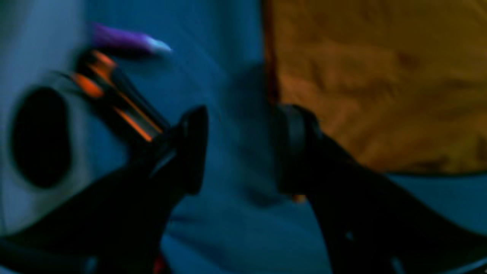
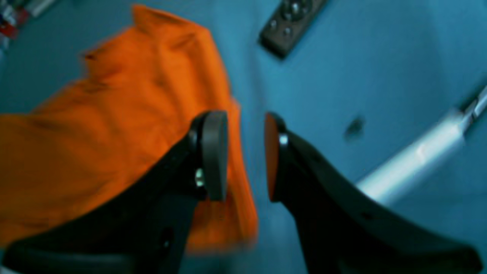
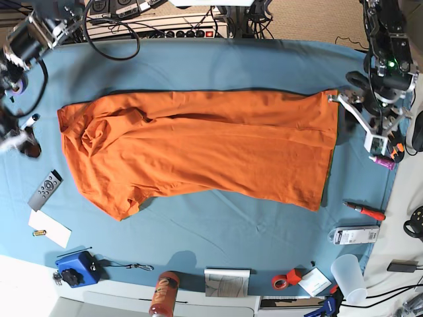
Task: Layout the t-shirt on the table in an organized manner, then fold the t-shirt properly
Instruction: 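Move both grippers to the shirt's open edge and grasp it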
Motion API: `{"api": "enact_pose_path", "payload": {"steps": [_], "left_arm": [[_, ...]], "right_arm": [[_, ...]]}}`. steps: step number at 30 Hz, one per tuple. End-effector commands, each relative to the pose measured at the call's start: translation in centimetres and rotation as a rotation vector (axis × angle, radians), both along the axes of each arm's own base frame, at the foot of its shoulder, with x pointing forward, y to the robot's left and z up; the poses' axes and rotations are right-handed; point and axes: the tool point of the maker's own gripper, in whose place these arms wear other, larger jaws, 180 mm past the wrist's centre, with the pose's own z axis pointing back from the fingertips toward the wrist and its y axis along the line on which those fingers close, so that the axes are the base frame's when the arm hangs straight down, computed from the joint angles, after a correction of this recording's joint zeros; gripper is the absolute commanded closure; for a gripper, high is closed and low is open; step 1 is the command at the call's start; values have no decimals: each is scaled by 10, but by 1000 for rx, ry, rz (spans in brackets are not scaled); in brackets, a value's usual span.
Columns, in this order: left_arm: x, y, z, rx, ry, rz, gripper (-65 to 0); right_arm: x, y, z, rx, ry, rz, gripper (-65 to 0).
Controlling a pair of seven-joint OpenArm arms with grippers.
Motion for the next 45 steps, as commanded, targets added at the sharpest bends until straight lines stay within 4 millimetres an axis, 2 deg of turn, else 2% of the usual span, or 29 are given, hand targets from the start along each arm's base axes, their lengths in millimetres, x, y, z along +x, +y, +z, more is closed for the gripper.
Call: {"api": "enact_pose_path", "payload": {"steps": [1,6,9,12,15,20,27,28,31,33,36,40,45], "left_arm": [[9,5,14,34,-52,3,-286],[12,10,18,65,-68,11,-286],[13,10,18,65,-73,10,-286],[13,10,18,65,-73,11,-286],[13,10,18,61,-73,10,-286],[13,9,19,61,-77,8,-286],[13,9,19,61,-77,9,-286],[14,9,19,61,-77,9,-286],[14,10,19,61,-77,8,-286],[13,9,19,60,-77,8,-286],[15,9,20,59,-89,7,-286],[15,9,21,59,-95,5,-286],[15,9,21,59,-95,5,-286]], "right_arm": [[23,-2,30,-67,-85,19,-168],[90,25,38,-258,-74,81,-168],[122,35,32,-292,-36,99,-168],[142,39,15,-279,37,106,-168],[150,49,-5,-237,99,123,-168],[141,57,-44,-252,179,124,-168],[102,52,-100,-290,278,97,-168],[97,52,-106,-290,287,99,-154],[82,51,-119,-287,352,105,-22],[71,51,-125,-284,422,110,0],[72,53,-114,-287,426,115,0],[81,63,-80,-332,347,146,0],[72,76,-46,-438,300,190,0]]}}
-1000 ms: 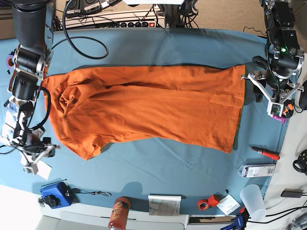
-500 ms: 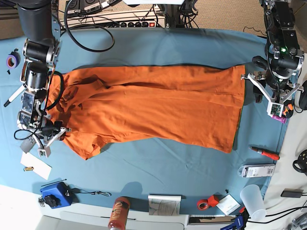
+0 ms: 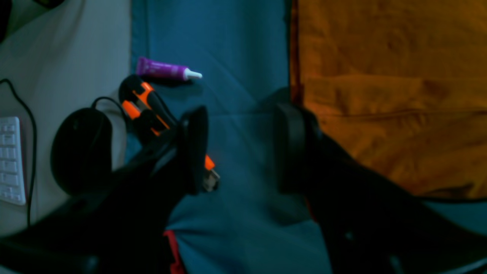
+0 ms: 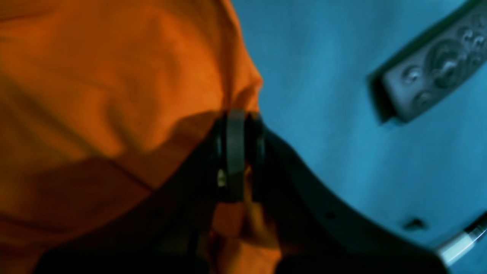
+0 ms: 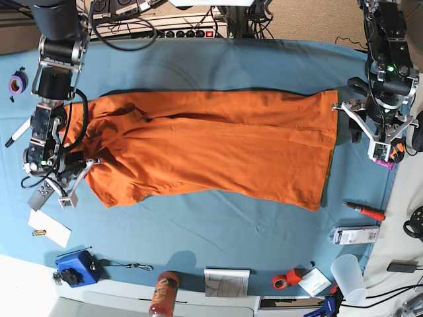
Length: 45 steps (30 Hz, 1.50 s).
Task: Layout the t-shirt on the table in an organized manner, then fold the t-shirt properly
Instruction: 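Move both grippers to the shirt's open edge and grasp it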
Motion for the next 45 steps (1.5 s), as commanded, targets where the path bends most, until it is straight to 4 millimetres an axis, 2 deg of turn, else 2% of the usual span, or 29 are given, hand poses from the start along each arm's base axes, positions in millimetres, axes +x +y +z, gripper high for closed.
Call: {"api": "enact_pose_path", "payload": {"steps": [1,4,10,17,19,21,28,31,33,35,37,43,45], "left_arm": [[6,2,12,16,-46,-7,-286],[6,2,12,16,-45,-8,-286],[6,2,11,16,-44,-8,-286],[6,2,12,15,-46,-8,-286],[6,2,12,15,-49,-9,-286],[6,2,12,15,-50,-9,-286],[7,2,13,17,-52,-9,-286],[7,5,13,37,-54,-4,-286],[7,7,14,47,-57,-1,-286],[7,6,14,47,-57,-1,-286],[7,6,14,47,-57,-2,-286],[10,5,18,45,-82,-7,-286],[10,5,17,44,-83,-7,-286]], "right_arm": [[8,-6,23,-25,-61,8,0],[-4,6,24,-23,-67,44,0],[-29,22,6,22,-46,79,0],[-33,27,3,42,-19,99,-1],[-33,33,6,73,6,113,-73],[-29,40,14,113,12,125,-121],[12,46,62,135,-129,148,-123],[34,36,84,70,-277,140,-123],[44,18,90,-4,-351,75,-123],[45,2,83,-37,-349,15,-123],[41,-3,62,-13,-293,-8,-123],[34,-12,4,90,-185,-68,-123],[35,-5,-9,130,-152,-55,-123]]}}
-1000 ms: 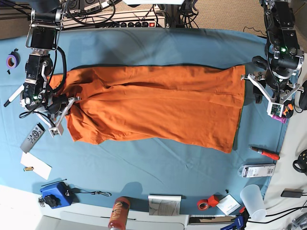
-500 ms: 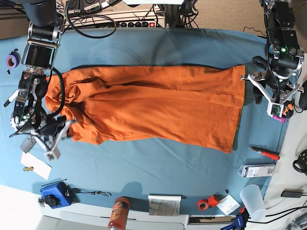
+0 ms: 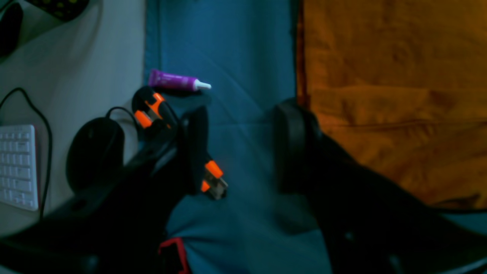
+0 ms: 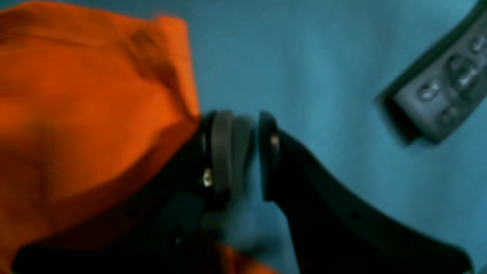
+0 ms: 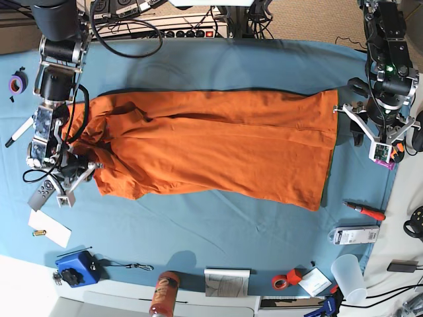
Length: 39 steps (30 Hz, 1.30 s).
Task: Layout the t-shirt on the table in an organized manner, then fold the t-shirt properly
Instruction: 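Move both grippers to the shirt's open edge and grasp it, then lift the grasped edge with both grippers and fold it over the shirt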
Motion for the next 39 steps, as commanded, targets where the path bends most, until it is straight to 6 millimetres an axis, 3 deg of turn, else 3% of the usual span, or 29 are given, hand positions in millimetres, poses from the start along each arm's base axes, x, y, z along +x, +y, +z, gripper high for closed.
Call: {"api": "enact_pose_path", "payload": {"steps": [1,8,14,26,29,32,36,39], "left_arm": [[6,1,11,14,-44,-8,-286],[7,0,14,10,-61,-13,-286],[19,-13,5,-101,-51,-57,-286],[116,-31,-17,-408,-6,-211,-286],[136,-47,-31,-436,58,-268,-286],[151,-64,-48,-399,138,-326,-295],[171,-61,-62,-300,176,-289,-346],[180,-61,-64,-247,187,-285,-350]], "right_arm": [[16,3,16,16,-49,11,-123],[28,39,5,89,-55,40,-123],[25,49,-2,94,-22,47,-123],[13,47,-11,81,58,46,-123],[13,47,-11,82,59,46,-123],[12,47,-11,82,62,46,-123],[6,46,-15,76,106,45,-123],[2,43,-16,70,126,43,-123]]}}
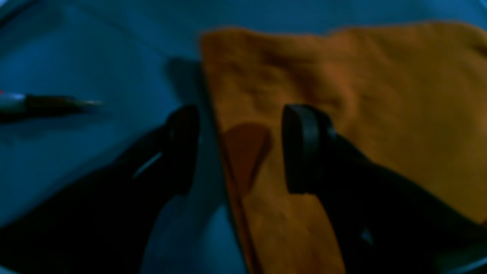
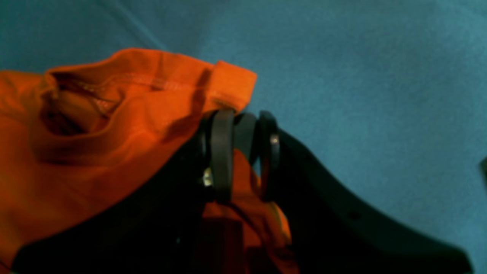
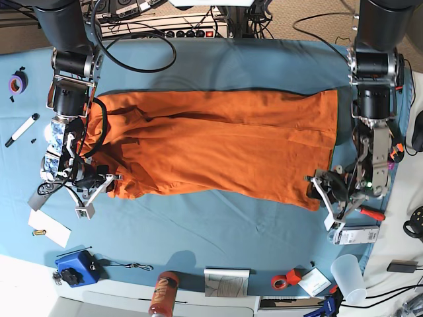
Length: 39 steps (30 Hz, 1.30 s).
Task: Layout the t-shirt on the table in an organized manner, then fold the t-shirt properly
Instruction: 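Lift the grasped edge with both grippers and fold it over the shirt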
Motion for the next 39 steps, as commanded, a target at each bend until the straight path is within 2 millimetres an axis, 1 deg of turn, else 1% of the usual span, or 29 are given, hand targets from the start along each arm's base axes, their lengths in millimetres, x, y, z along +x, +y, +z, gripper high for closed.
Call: {"api": "enact_pose_path", "payload": {"steps": [1,4,8,11,12,13,14,15,19,22,24,26,28,30,33,35,39], "left_arm": [[19,-1,23,-1,-75,-3,-350],[21,-6,22,6,-78,-3,-350],[15,-22,10,-3,-36,-37,-350],[13,-27,3,-21,-21,-30,-338],[12,-26,0,-19,-14,-22,-318],[12,-25,-1,-17,-10,-17,-288],[12,-23,-1,-14,-9,-8,-248],[13,-21,-2,-6,-9,3,-199],[14,-17,-1,6,-9,10,-5],[10,-14,-4,19,20,11,0],[8,-12,-3,16,33,19,0],[8,-9,4,-11,42,50,0],[9,-5,15,-58,42,79,0],[9,-3,28,-114,36,95,0],[6,2,43,-187,37,100,0],[1,3,52,-239,48,87,0],[-12,5,61,-359,55,77,0]], "right_arm": [[-10,-8,-4,-35,69,4,-123],[-10,-9,-4,-36,68,3,-123],[-10,-9,-4,-36,68,4,-123],[-10,-9,-4,-36,69,3,-118],[-10,-9,-4,-36,69,3,-96],[-10,-9,-4,-36,69,3,-58],[-10,-10,-4,-37,68,3,-15],[-10,-10,-4,-37,68,3,0],[-3,-9,1,-32,24,3,0],[4,-7,12,-39,-18,16,0],[11,-7,26,-54,-60,25,0],[18,-6,43,-75,-111,37,0],[23,-4,60,-98,-149,49,0],[25,-2,73,-104,-173,57,0],[27,5,84,-80,-199,67,0],[27,9,87,-62,-202,74,0],[18,8,95,-60,-243,69,0]]}}
